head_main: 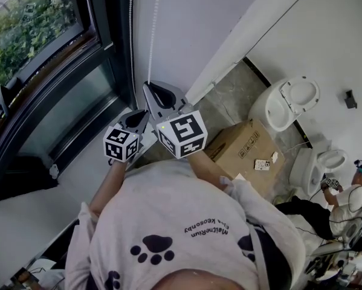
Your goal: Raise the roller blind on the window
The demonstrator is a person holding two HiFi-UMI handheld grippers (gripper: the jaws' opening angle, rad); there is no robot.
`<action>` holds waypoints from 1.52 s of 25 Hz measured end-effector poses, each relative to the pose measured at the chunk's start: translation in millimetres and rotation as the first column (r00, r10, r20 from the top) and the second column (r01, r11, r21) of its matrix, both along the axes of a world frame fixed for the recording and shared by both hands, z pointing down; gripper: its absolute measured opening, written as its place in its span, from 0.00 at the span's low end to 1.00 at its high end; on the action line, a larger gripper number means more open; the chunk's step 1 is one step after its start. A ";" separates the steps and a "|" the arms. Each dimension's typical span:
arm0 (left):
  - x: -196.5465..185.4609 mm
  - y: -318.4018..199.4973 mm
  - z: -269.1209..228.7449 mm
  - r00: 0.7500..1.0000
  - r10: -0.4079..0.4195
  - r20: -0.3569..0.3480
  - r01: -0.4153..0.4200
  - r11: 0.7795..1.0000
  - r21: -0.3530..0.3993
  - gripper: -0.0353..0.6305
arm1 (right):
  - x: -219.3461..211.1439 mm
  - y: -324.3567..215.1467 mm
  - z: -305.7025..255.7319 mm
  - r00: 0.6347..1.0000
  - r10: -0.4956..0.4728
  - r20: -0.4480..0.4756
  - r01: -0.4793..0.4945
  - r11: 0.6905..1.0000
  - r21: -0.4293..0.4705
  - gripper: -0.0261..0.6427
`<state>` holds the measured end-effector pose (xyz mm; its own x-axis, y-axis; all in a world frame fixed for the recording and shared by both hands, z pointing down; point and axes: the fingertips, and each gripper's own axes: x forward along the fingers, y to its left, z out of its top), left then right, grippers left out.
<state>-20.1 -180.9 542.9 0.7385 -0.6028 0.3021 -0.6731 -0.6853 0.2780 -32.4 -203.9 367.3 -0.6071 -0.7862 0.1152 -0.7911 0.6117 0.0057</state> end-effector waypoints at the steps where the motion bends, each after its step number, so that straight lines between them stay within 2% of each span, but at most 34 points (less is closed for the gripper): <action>1: -0.9 0.4 3.3 1.000 -0.003 0.005 0.003 1.000 -0.006 0.06 | -0.3 0.1 3.4 1.000 -0.001 -0.004 0.001 1.000 -0.007 0.05; 8: -3.3 5.6 18.6 1.000 -0.015 0.020 0.015 1.000 -0.014 0.06 | -3.2 3.9 19.5 1.000 -0.006 -0.011 0.006 0.999 -0.037 0.05; 14: -0.4 10.5 12.4 0.998 0.010 0.065 -0.014 0.998 0.059 0.07 | -2.4 3.0 17.1 1.000 -0.009 -0.004 0.008 0.999 -0.037 0.05; 17: 0.2 12.7 -1.5 0.999 0.021 0.035 -0.025 0.995 0.094 0.10 | -2.6 3.4 17.0 1.000 -0.010 0.001 0.010 0.999 -0.037 0.05; 19: -1.3 13.4 -14.5 0.999 0.033 -0.003 -0.032 0.994 0.102 0.15 | -3.3 3.2 17.3 1.000 -0.010 0.001 0.010 0.999 -0.035 0.05; 24: -21.2 14.6 -55.1 0.997 0.019 -0.080 -0.010 0.993 0.114 0.15 | -2.8 3.5 18.0 1.000 -0.011 0.002 0.011 0.999 -0.033 0.05; 26: -31.5 11.6 -80.6 0.994 0.005 -0.108 0.012 0.989 0.147 0.15 | -2.0 3.3 17.7 1.000 -0.012 0.003 0.012 0.999 -0.031 0.05; 30: -41.2 9.4 -135.0 0.994 0.013 -0.111 0.014 0.971 0.240 0.15 | -1.7 4.1 17.8 1.000 -0.015 0.000 0.015 1.000 -0.027 0.05; 35: -39.3 9.9 -188.6 0.995 0.045 -0.085 -0.017 0.954 0.299 0.15 | -1.9 5.7 18.7 1.000 -0.019 -0.001 0.019 1.000 -0.025 0.05; 38: -35.8 8.1 -225.0 0.991 0.067 -0.117 -0.023 0.941 0.336 0.15 | -3.1 6.8 17.9 1.000 -0.022 -0.002 0.022 0.999 -0.024 0.05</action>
